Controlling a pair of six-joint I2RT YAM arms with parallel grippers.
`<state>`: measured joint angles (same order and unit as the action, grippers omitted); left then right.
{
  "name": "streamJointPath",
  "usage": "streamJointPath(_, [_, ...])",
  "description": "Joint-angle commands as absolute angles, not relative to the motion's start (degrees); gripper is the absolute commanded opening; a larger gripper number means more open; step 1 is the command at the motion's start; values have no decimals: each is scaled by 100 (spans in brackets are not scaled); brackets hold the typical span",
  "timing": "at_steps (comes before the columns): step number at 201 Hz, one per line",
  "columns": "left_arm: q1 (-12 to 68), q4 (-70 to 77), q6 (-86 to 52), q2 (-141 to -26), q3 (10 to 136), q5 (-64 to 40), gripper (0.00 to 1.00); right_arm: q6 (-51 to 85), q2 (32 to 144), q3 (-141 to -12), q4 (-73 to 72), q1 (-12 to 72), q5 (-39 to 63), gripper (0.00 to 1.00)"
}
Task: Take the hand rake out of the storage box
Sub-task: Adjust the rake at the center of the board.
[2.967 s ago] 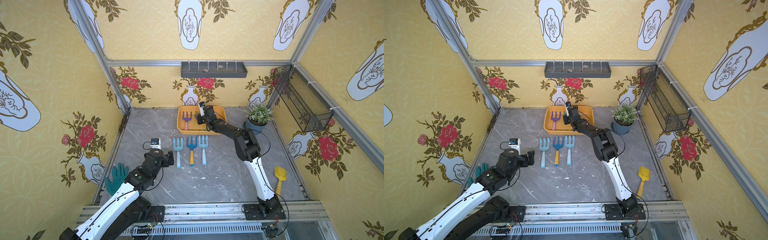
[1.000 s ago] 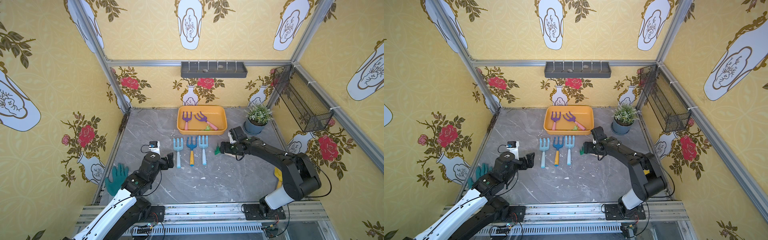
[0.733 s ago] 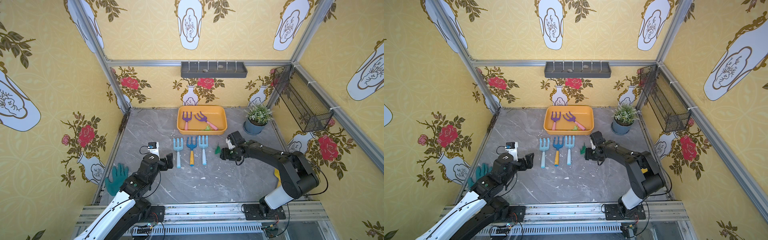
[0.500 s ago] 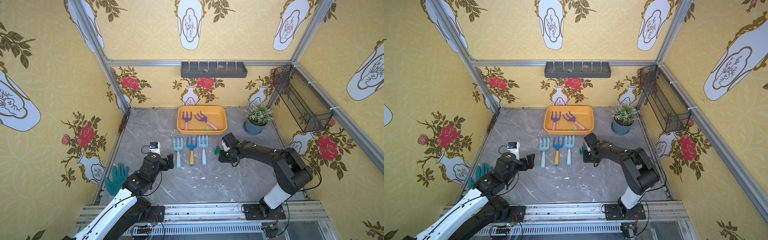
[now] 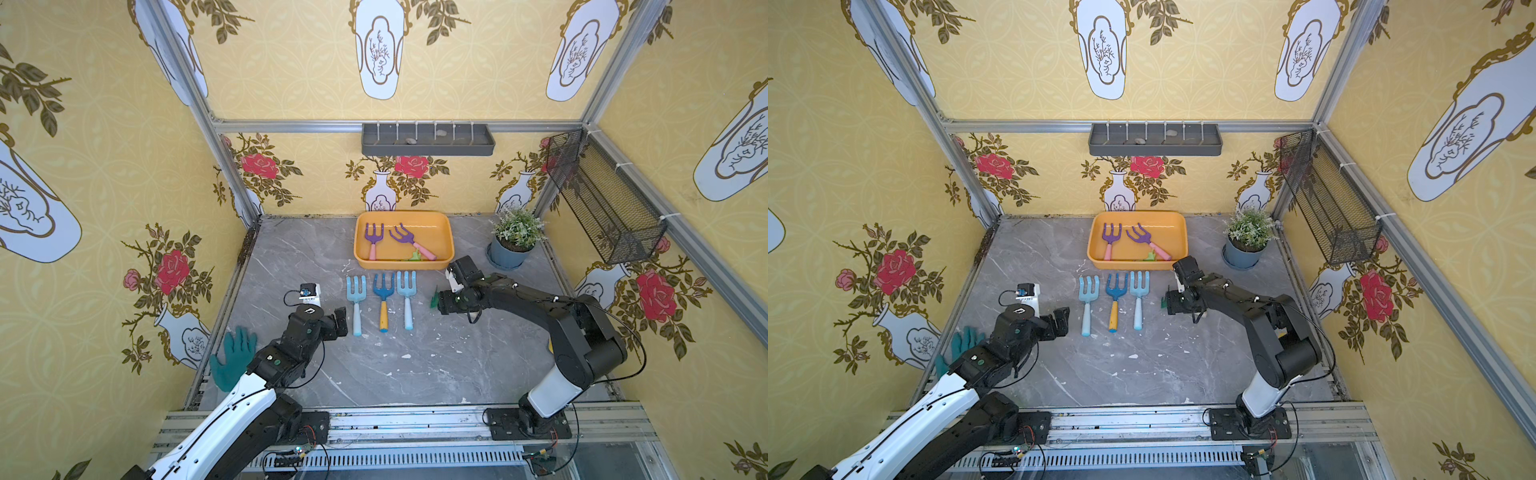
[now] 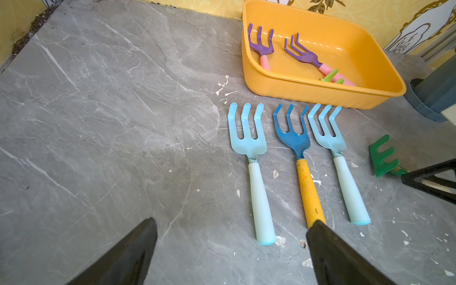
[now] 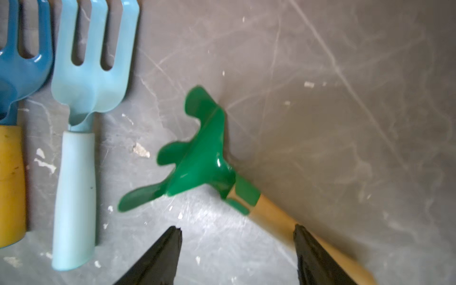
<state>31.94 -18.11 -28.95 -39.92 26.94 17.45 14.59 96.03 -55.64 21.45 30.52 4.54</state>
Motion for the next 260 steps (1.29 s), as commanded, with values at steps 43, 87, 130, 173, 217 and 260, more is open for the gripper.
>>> streamJointPath(43, [3190, -1663, -2909, -3981, 2643, 1842, 100, 1271, 9667, -5383, 2065, 3146, 793, 62])
streamJointPath(87, [3190, -1687, -2918, -4017, 2655, 1900, 100, 1722, 9898, -5458, 2206, 3462, 26, 43])
streamJointPath(130, [3182, -1581, -3134, -4291, 2605, 1851, 100, 2399, 10271, -5652, 2003, 3628, -346, 21])
streamJointPath(173, [3129, -1076, -3642, -5284, 2430, 1294, 100, 2865, 10686, -6085, 1709, 3683, -351, 10])
streamJointPath(217, [3094, -329, -3708, -6235, 2360, 761, 100, 2989, 10924, -6243, 1686, 3639, -393, 9])
streamJointPath(260, [3094, -275, -3499, -7380, 2913, 562, 99, 2977, 10984, -6373, 1727, 3619, -387, 35])
